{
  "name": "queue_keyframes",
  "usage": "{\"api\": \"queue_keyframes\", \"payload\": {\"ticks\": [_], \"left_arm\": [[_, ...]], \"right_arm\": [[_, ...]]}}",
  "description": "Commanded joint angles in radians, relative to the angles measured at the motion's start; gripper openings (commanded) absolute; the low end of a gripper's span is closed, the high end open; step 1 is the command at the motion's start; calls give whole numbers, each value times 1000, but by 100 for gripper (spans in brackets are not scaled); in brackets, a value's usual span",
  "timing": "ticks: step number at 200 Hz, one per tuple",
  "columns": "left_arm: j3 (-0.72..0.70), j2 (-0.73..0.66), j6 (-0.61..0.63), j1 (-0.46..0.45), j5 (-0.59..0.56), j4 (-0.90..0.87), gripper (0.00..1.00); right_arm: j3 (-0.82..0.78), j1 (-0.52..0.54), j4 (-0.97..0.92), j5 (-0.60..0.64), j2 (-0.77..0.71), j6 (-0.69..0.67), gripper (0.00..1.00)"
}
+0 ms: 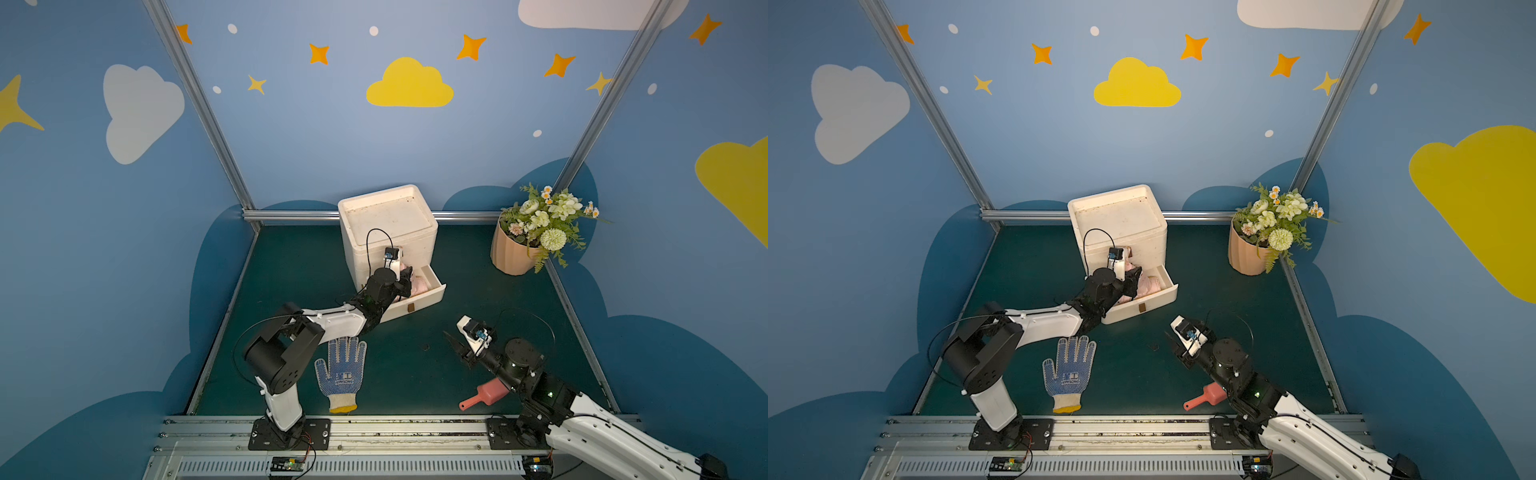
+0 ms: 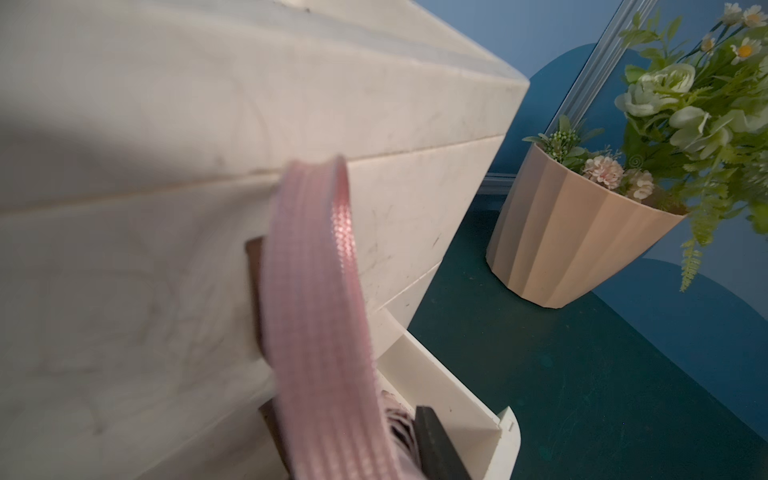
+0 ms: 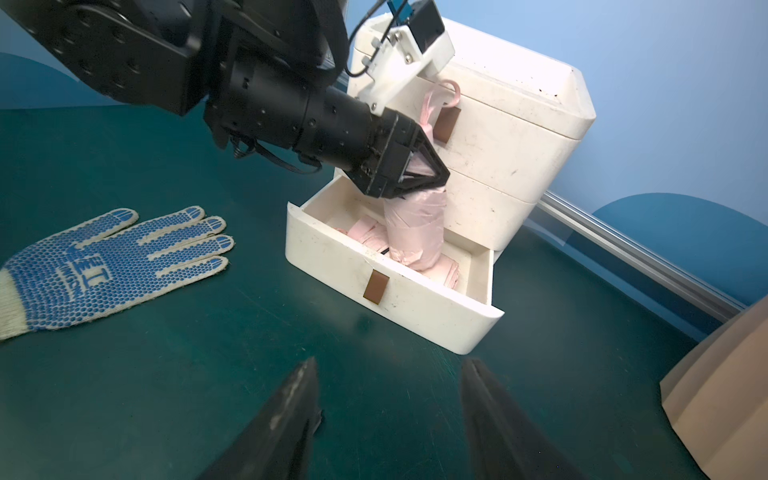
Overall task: Place the umbrella in the drawer by color
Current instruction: Place the umbrella in the drawer.
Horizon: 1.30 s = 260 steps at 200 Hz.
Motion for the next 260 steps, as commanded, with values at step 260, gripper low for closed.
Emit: {"api": "queue_keyframes", "payload": {"ticks": [260], "left_arm": [[-38,90,-457,-21,-8,50,3]], "right_arm": [[-3,-9,17,-6,-29,43,61]]}}
